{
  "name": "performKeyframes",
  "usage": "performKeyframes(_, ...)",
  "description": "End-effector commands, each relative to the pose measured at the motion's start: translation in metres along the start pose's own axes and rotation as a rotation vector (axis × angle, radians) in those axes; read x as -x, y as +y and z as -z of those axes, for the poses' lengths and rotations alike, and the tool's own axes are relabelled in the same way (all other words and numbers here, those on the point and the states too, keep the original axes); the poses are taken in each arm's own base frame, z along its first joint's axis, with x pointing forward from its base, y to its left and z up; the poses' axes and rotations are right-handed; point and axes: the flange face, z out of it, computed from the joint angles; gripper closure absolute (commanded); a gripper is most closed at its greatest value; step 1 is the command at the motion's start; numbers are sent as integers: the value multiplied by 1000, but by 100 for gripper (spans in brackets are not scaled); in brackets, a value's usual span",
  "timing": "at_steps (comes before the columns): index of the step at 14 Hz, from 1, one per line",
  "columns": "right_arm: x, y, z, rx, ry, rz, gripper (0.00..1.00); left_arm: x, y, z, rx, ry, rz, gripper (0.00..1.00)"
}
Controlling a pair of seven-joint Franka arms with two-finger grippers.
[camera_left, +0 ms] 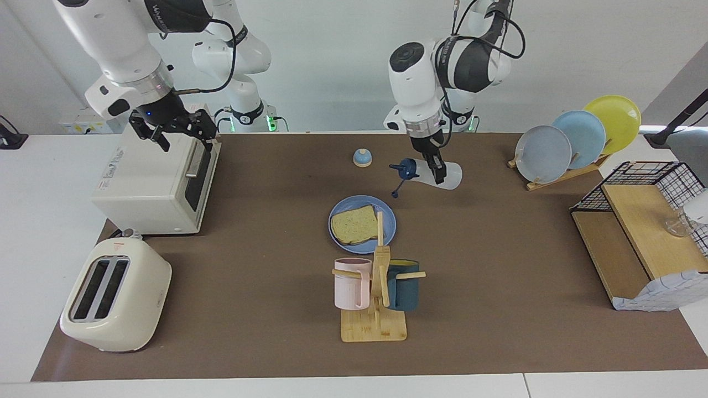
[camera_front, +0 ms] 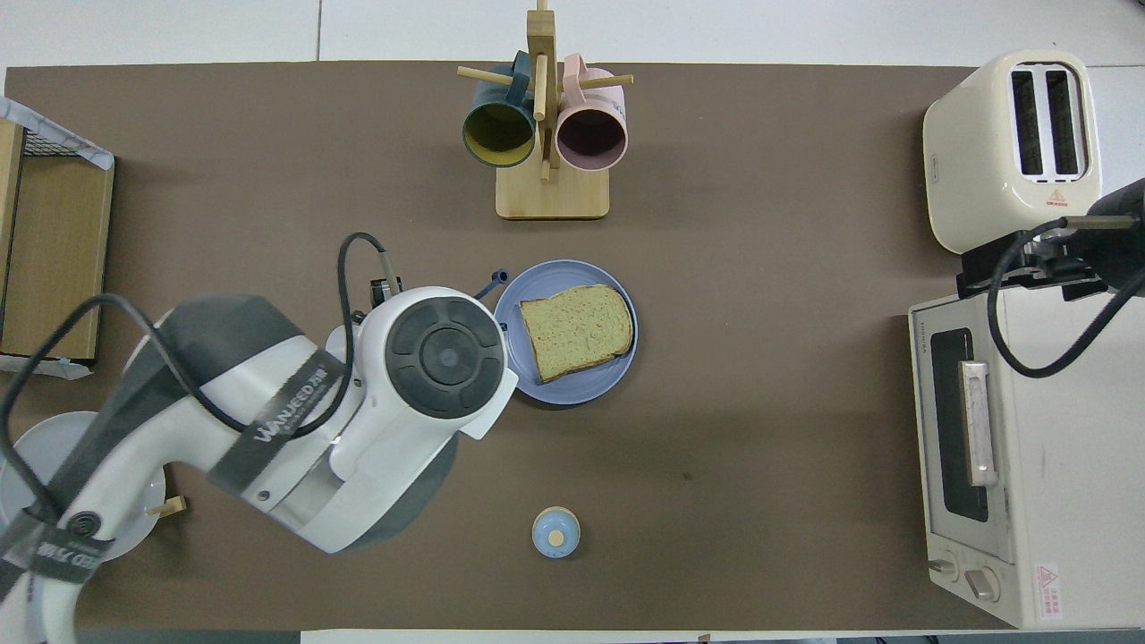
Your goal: Put bread on plate and add seasoning
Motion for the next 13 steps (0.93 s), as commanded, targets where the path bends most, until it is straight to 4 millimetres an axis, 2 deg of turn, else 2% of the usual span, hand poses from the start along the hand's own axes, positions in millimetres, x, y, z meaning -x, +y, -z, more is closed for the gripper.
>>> performKeyframes(1,11,5,-1,28,-27,54,0,-34,6,0,-58,-149,-33,100)
performKeyframes(2,12,7,0,45,-28,57,0,-53,16,-10,-75,-209,-69,100)
performKeyframes(5,14,26,2,61,-22,29,0,-104,25,-38,-122,-401,-87,100)
performKeyframes(6,16,29,-1,61,-24,31,0,-114,24,-42,-126,-442,-82,100)
performKeyframes(7,13,38,-1,60,-11,31,0,-116,24,-44,-146,-481,-86,100)
performKeyframes(11,10,38,2,60,3,34,0,-112,29,-41,-194,-597,-93,100)
performKeyframes(13,11,39,2,60,3,34,0,-119,35,-56,-202,-677,-107,100)
